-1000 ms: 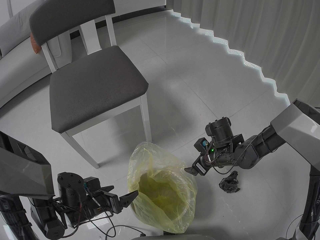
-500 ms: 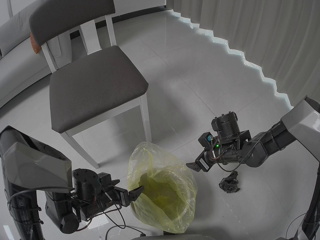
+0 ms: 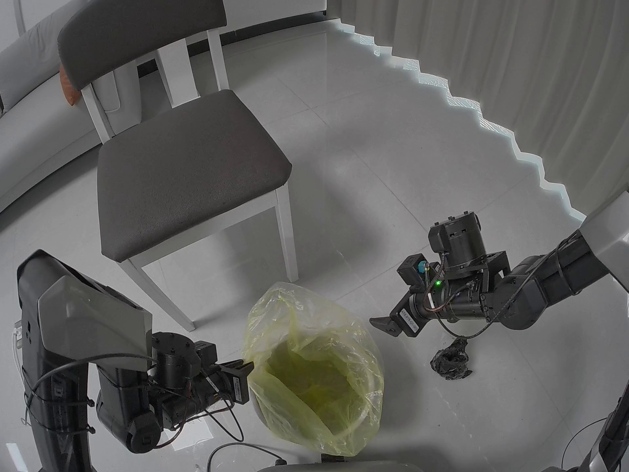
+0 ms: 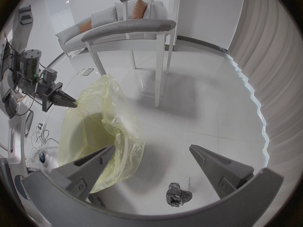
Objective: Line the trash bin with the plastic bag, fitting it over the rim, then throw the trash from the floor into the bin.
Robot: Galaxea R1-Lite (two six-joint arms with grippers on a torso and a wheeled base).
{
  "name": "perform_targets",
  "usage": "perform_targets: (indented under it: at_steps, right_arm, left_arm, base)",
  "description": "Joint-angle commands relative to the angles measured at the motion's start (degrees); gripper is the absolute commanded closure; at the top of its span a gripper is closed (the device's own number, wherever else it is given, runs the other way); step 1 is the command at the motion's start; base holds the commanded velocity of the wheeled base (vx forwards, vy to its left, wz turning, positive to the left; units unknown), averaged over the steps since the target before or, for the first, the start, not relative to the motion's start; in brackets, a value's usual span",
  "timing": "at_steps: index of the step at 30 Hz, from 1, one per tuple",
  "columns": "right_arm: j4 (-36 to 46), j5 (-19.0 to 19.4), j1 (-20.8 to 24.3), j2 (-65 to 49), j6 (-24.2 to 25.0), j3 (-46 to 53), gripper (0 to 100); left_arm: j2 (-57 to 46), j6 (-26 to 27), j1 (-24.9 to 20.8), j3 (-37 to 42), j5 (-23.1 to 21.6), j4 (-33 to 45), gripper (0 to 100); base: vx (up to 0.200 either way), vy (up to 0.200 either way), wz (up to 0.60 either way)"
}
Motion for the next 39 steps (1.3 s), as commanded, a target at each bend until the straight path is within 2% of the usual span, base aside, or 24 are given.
perform_targets:
  at_steps: [1, 6, 18, 25, 31, 39]
  right_arm:
    - [-0.03, 0.02, 0.14, -1.45, -0.02, 0.72, 0]
    - [-0.03, 0.02, 0.14, -1.63, -0.02, 0.90, 0]
    - [-0.03, 0.02, 0.49, -1.19, -0.02, 1.16, 0]
    - [-0.03, -0.07, 0.31, -1.01, -0.02, 1.51, 0]
    - [-0.12, -0.07, 0.49, -0.92, 0.07, 1.51, 0]
    - [-0.12, -0.07, 0.23, -1.28, -0.02, 1.07, 0]
  left_arm:
    - [1.00, -0.03, 2.15, 0.20, -0.31, -1.02, 100]
    - [0.65, -0.12, 5.14, 2.49, -0.48, -1.02, 100]
    - [3.11, 0.85, 9.01, 4.68, -0.57, -1.02, 100]
    - [3.11, 2.34, 11.30, 4.86, -2.86, -1.02, 100]
    - [8.30, 2.43, 9.45, -0.50, -2.68, -1.02, 100]
    - [13.92, 2.43, 9.36, -6.30, -2.77, -0.85, 100]
  base:
    - [0.000, 0.000, 0.00]
    - [0.000, 0.000, 0.00]
    - [0.000, 0.000, 0.00]
    - [0.000, 0.000, 0.00]
    - [0.000, 0.000, 0.00]
    - [0.000, 0.000, 0.00]
